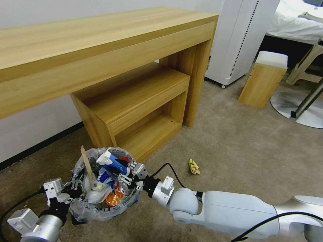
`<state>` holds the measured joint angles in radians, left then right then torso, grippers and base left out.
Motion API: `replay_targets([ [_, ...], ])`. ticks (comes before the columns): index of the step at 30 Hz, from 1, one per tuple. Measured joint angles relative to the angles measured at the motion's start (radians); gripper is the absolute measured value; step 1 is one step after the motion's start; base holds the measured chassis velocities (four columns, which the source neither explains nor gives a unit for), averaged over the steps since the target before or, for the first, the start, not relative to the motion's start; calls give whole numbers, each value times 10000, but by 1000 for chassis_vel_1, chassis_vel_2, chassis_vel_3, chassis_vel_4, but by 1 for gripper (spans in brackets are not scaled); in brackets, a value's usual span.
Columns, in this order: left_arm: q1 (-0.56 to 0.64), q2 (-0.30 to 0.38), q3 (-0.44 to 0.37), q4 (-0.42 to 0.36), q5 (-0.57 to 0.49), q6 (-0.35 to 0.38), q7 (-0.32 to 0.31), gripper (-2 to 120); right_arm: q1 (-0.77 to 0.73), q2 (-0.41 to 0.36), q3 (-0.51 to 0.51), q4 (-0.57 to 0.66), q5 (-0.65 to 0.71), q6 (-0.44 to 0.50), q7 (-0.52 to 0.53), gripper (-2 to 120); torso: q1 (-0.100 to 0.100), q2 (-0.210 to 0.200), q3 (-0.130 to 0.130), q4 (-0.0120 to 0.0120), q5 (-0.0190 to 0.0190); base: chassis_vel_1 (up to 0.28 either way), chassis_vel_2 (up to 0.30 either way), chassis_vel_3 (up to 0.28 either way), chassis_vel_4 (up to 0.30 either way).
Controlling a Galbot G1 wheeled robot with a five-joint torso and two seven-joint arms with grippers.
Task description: Pick up the trash bin and place the garbage on the floor into it.
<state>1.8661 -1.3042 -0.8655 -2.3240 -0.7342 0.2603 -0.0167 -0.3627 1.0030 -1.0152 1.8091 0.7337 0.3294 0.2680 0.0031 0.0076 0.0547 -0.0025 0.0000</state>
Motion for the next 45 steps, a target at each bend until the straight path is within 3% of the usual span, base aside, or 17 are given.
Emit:
replay_targets([
  [2,-1,-6,5,25,4,1,0,3,-10,3,55,30,5,-13,30,56,0,0,0,0,0,0,0,0,0],
  [5,21,-22,17,61,25,1,8,3,-198,-1,429,177,8,-99,285,75,1,0,0,1,0,0,0,0,0],
  [9,14,-19,1,88,29,1,9,3,-342,0,735,273,58,-141,450,82,0,0,0,0,0,0,0,0,0],
  [13,2,-23,-13,131,82,-2,20,3,-572,-158,1935,610,490,-226,1199,99,1,0,0,2,0,0,0,0,0],
  [25,-59,43,39,235,199,-8,93,3,-1462,-1316,4667,476,934,-287,2104,100,0,0,0,0,2,0,0,0,0],
  [32,55,52,110,282,416,-16,210,3,-2596,-1990,6645,-468,920,-493,2842,100,1,0,0,0,3,0,0,0,0],
  [45,485,240,489,-163,884,-56,475,3,-3410,-2564,7535,-1536,994,-344,3138,100,0,0,0,1,3,0,0,0,0],
])
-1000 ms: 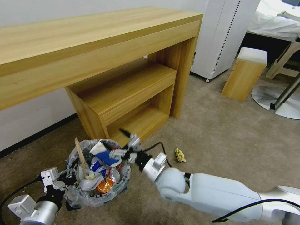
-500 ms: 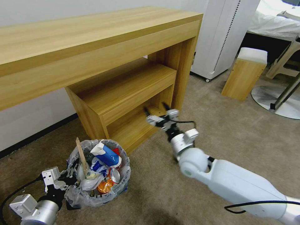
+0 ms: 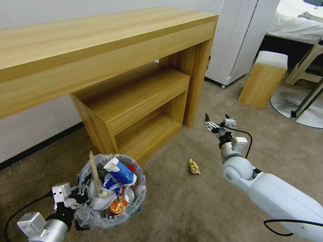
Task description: Pick up the trash bin and place the garbage on the floor into it.
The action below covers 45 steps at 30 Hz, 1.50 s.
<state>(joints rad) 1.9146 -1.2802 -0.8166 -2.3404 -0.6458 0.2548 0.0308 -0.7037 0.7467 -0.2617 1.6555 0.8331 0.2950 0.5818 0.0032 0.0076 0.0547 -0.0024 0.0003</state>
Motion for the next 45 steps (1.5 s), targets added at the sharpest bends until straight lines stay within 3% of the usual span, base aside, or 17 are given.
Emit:
replay_targets([
  [17,651,522,272,-181,953,-173,582,3,-157,-197,-107,-267,-347,485,-683,100,0,0,0,0,-3,0,0,0,0],
  [34,714,529,241,-184,1032,-234,613,3,-347,50,-81,-376,-825,502,-699,100,0,0,0,1,-3,-28,-33,-31,-33],
  [45,668,396,237,-141,1012,-255,623,3,-641,320,111,-839,-1107,1781,-1279,100,0,0,0,-5,-3,-84,-84,-85,-92],
])
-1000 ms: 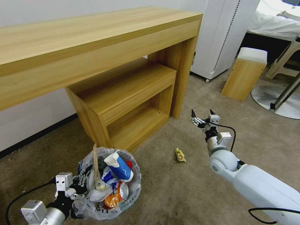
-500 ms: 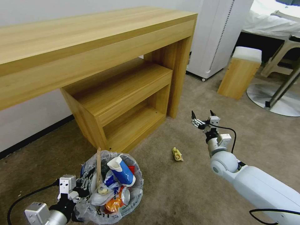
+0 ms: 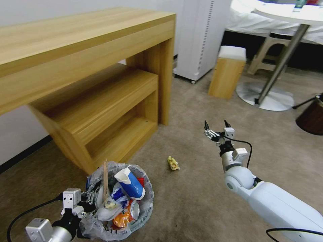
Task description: Pick up the trash bin and place the garbage on the floor into it.
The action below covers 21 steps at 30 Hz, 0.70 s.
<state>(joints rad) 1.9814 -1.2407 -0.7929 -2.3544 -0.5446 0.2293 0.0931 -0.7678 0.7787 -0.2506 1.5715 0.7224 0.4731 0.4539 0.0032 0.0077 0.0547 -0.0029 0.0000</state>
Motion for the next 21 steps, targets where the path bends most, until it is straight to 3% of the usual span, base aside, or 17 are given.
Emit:
replay_targets([
  [7,-57,-100,-18,58,-72,-8,-49,3,-17,137,-146,-121,-248,501,-120,100,0,0,0,7,0,-38,-29,-27,-27],
  [21,-134,-207,-32,149,-71,-11,-57,3,-78,84,-232,65,-382,606,-225,100,0,0,0,4,-2,0,0,0,0],
])
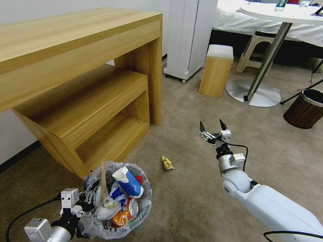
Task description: Pick up the trash bin and place the garbage on the floor into it.
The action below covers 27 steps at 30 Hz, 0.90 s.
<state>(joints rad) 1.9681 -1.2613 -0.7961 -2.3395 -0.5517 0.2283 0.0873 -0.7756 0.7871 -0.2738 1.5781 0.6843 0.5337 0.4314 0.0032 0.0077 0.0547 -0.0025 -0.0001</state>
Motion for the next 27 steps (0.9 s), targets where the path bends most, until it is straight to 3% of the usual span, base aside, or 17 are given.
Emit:
replay_targets([
  [12,-3,-58,11,35,32,-10,7,3,12,0,-7,-152,-73,217,-88,100,0,0,0,0,1,-36,39,34,-38],
  [21,16,-72,4,34,51,-49,17,3,39,189,-18,-428,-495,707,-489,100,4,-1,4,0,2,-139,172,147,-159],
  [24,12,-57,-14,58,49,-54,17,3,118,91,-146,-279,-655,313,-331,100,6,-1,5,1,3,-52,58,67,-49],
  [26,-51,-112,34,158,66,-61,18,3,449,-44,-831,12,37,-637,147,100,1,-1,-1,0,0,10,-25,-21,12],
  [27,-51,-112,34,158,66,-61,18,3,449,-44,-831,12,37,-637,147,100,1,-1,-1,0,0,20,-51,-42,24],
])
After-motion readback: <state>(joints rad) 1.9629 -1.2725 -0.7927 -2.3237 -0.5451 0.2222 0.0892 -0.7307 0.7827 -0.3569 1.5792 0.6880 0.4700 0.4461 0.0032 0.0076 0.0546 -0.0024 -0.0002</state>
